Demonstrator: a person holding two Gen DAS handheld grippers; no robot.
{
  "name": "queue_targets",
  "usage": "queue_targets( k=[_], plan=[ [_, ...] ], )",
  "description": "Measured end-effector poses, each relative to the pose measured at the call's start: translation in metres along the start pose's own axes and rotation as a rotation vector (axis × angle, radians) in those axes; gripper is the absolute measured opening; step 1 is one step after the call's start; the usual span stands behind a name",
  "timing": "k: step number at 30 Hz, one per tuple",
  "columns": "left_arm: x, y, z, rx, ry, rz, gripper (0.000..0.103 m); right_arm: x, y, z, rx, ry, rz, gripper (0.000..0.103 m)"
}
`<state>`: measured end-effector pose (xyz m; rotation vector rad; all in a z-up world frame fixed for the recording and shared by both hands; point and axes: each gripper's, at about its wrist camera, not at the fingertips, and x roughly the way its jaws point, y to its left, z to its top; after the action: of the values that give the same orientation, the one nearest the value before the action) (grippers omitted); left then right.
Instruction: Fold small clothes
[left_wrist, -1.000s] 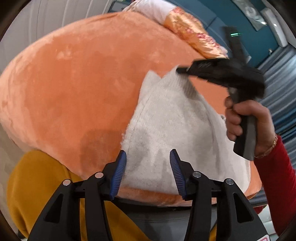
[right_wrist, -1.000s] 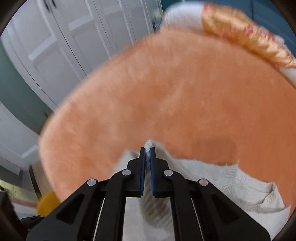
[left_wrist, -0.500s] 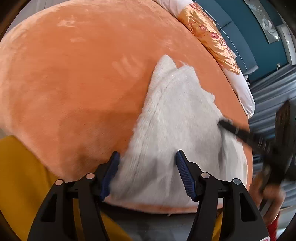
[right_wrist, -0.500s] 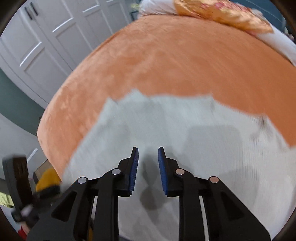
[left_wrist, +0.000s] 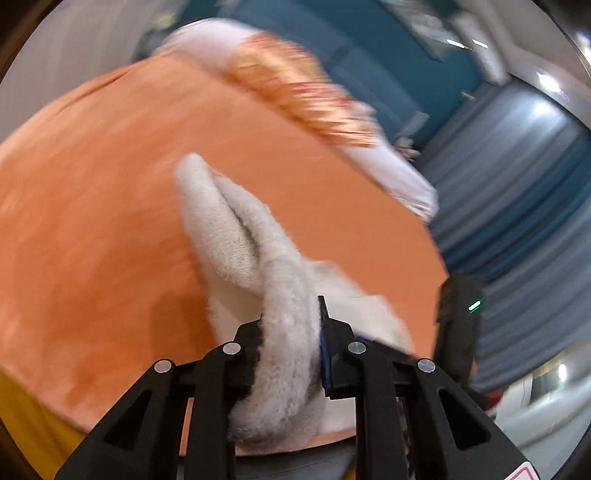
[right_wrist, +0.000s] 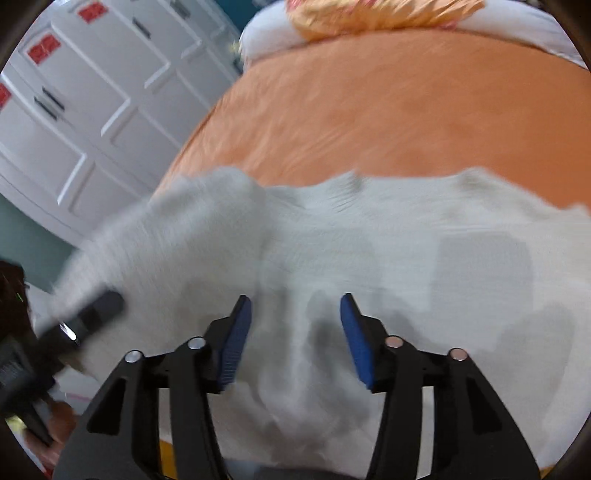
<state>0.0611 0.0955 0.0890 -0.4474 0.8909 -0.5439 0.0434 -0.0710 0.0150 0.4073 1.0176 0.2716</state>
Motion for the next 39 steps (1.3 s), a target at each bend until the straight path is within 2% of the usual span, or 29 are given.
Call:
queue_targets(
  k=[4,5,8,10,13,15,18,20,21,22,23,25,29,31,33,34,35,36,37,39],
  plan=[
    [0.034,-0.097,-0.008,0.197,0.051,-0.106,0.017,-0.073,-0.069,-0.021,0.108,-0.089,-0.077,0.05],
    [0.051,-0.122,-0.019,0.25,0.084,-0.126,0.017,-0.086,-0.085,-0.028,0.133,-0.101,-0.099,0.05],
    [0.104,-0.167,-0.058,0.327,0.195,-0.156,0.017,-0.124,-0.138,-0.057,0.227,-0.13,-0.181,0.052],
    [0.148,-0.184,-0.089,0.354,0.288,-0.135,0.017,-0.143,-0.17,-0.079,0.304,-0.137,-0.223,0.052],
    [0.2,-0.19,-0.13,0.386,0.403,-0.067,0.018,-0.165,-0.201,-0.108,0.396,-0.155,-0.236,0.052],
    [0.222,-0.189,-0.157,0.426,0.437,0.003,0.02,-0.17,-0.209,-0.12,0.416,-0.162,-0.237,0.052],
    [0.209,-0.199,-0.166,0.474,0.377,0.03,0.034,-0.179,-0.214,-0.126,0.428,-0.171,-0.213,0.052],
    [0.191,-0.205,-0.164,0.482,0.389,0.007,0.061,-0.181,-0.214,-0.125,0.427,-0.178,-0.174,0.052],
    [0.18,-0.205,-0.163,0.481,0.385,0.002,0.067,-0.178,-0.215,-0.119,0.426,-0.18,-0.154,0.055],
    [0.169,-0.204,-0.157,0.475,0.368,0.012,0.073,-0.175,-0.212,-0.114,0.424,-0.187,-0.122,0.064],
    [0.154,-0.197,-0.15,0.459,0.347,0.011,0.074,-0.17,-0.212,-0.107,0.423,-0.191,-0.099,0.07],
    [0.137,-0.185,-0.139,0.429,0.337,0.015,0.079,-0.16,-0.208,-0.096,0.42,-0.184,-0.046,0.074],
    [0.103,-0.137,-0.123,0.308,0.294,0.14,0.079,-0.139,-0.202,-0.078,0.42,-0.139,0.039,0.079],
    [0.095,-0.111,-0.12,0.231,0.282,0.165,0.079,-0.123,-0.2,-0.07,0.41,-0.096,0.05,0.084],
    [0.097,-0.087,-0.118,0.156,0.3,0.214,0.079,-0.103,-0.2,-0.064,0.411,-0.046,0.05,0.084],
    [0.098,-0.08,-0.119,0.131,0.311,0.229,0.079,-0.092,-0.199,-0.061,0.406,-0.017,0.06,0.072],
    [0.1,-0.077,-0.118,0.119,0.313,0.235,0.079,-0.087,-0.198,-0.058,0.396,0.0,0.057,0.042],
    [0.1,-0.074,-0.12,0.115,0.311,0.24,0.079,-0.087,-0.192,-0.053,0.356,0.008,0.022,0.03],
    [0.098,-0.073,-0.119,0.119,0.306,0.246,0.079,-0.099,-0.185,-0.044,0.301,-0.039,0.034,0.016],
    [0.1,-0.083,-0.118,0.151,0.284,0.25,0.079,-0.133,-0.182,-0.036,0.287,-0.172,0.163,0.015]
  ],
)
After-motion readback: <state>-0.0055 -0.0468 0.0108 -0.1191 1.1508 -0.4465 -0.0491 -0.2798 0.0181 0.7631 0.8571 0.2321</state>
